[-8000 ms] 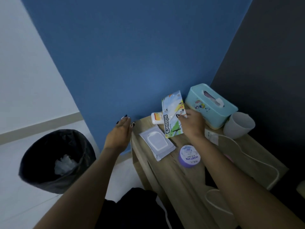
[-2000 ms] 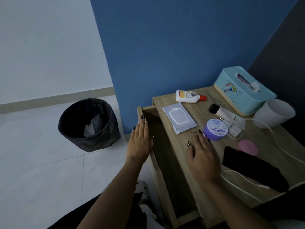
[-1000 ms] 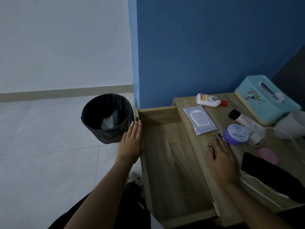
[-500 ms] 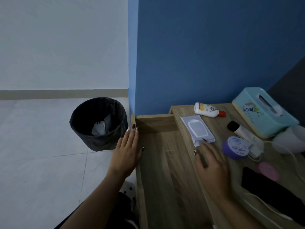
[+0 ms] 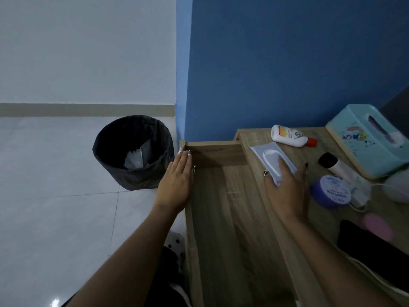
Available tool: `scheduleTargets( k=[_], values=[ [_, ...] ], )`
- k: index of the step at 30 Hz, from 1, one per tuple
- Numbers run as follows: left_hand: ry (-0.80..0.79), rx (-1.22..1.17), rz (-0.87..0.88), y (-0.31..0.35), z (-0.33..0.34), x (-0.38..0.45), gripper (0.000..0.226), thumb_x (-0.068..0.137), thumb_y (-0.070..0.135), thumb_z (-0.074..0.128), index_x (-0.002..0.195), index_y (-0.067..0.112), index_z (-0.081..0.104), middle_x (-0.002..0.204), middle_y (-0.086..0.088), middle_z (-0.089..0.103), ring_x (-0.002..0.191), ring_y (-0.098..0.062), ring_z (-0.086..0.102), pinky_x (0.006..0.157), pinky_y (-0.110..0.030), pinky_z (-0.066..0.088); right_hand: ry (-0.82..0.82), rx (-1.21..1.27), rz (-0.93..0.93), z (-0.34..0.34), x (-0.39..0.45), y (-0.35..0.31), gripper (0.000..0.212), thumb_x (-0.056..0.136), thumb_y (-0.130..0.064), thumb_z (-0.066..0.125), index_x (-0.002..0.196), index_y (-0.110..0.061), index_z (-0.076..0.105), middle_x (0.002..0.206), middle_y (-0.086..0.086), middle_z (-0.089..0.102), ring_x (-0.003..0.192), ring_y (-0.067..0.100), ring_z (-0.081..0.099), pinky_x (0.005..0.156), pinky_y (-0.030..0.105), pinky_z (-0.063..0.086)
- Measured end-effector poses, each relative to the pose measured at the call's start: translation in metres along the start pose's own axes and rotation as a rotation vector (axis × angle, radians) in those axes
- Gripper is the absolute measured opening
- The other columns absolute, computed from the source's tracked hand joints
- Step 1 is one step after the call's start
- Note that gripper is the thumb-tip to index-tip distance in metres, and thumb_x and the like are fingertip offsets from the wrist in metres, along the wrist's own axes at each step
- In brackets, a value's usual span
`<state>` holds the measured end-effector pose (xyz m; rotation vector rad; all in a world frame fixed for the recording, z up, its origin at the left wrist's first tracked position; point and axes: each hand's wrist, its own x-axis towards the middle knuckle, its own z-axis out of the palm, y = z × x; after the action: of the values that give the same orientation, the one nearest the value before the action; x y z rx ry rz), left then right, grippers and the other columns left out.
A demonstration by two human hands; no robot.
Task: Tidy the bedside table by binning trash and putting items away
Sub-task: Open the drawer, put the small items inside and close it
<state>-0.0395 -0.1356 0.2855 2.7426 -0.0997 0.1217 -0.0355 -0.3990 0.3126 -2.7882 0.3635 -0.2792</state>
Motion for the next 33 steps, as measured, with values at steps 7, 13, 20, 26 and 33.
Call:
scheduleTargets(
  k=[7,13,20,26,33],
  values=[
    [-0.01,-0.012,-0.023,0.002,-0.001,-0.002,0.052,0.103,0.027,0.019,0.151,0.012,0.005,0.161,-0.006,0.003,0.148,-0.017,-0.003,0.115,-0.027,-0.001,0.063,0.173,-0.074,-0.015,-0.029,-0.02,0.061,0.088,-0.033,0.062,0.145,-0.03,0.04,0.135,0.015,0.044,0.124,0.032,0.043,0.094,0.045,0.047],
    [-0.004,-0.011,-0.028,0.003,-0.002,-0.002,0.052,0.103,0.024,0.021,0.151,0.012,0.005,0.161,-0.006,0.003,0.148,-0.017,-0.002,0.114,-0.026,-0.002,-0.044,0.288,-0.296,0.002,-0.083,-0.062,0.068,0.08,-0.04,0.064,0.143,-0.029,0.042,0.131,0.016,0.042,0.112,0.026,0.051,0.086,0.031,0.052],
    [0.025,-0.022,-0.022,0.008,-0.001,-0.003,0.051,0.102,0.02,0.024,0.15,0.008,0.01,0.16,-0.009,0.008,0.149,-0.021,0.003,0.116,-0.028,0.002,-0.359,0.082,-0.068,0.045,-0.115,-0.066,0.059,0.089,-0.048,0.055,0.143,-0.034,0.035,0.142,0.004,0.026,0.127,0.019,0.034,0.098,0.031,0.043],
    [0.045,-0.042,-0.019,0.008,0.002,-0.003,0.051,0.102,0.018,0.026,0.15,0.007,0.011,0.16,-0.01,0.009,0.149,-0.022,0.004,0.118,-0.03,0.006,-0.438,0.045,-0.047,0.07,-0.122,-0.058,0.065,0.093,-0.044,0.053,0.15,-0.027,0.025,0.151,0.007,0.02,0.136,0.023,0.028,0.108,0.035,0.034],
    [0.033,-0.066,0.0,0.007,0.001,-0.004,0.052,0.1,0.014,0.027,0.149,0.005,0.013,0.159,-0.012,0.011,0.148,-0.024,0.006,0.118,-0.031,0.008,-0.492,0.204,-0.096,0.094,-0.111,-0.074,0.048,0.099,-0.03,0.043,0.145,-0.021,0.032,0.146,0.008,0.036,0.13,0.021,0.039,0.106,0.029,0.034]
  ],
)
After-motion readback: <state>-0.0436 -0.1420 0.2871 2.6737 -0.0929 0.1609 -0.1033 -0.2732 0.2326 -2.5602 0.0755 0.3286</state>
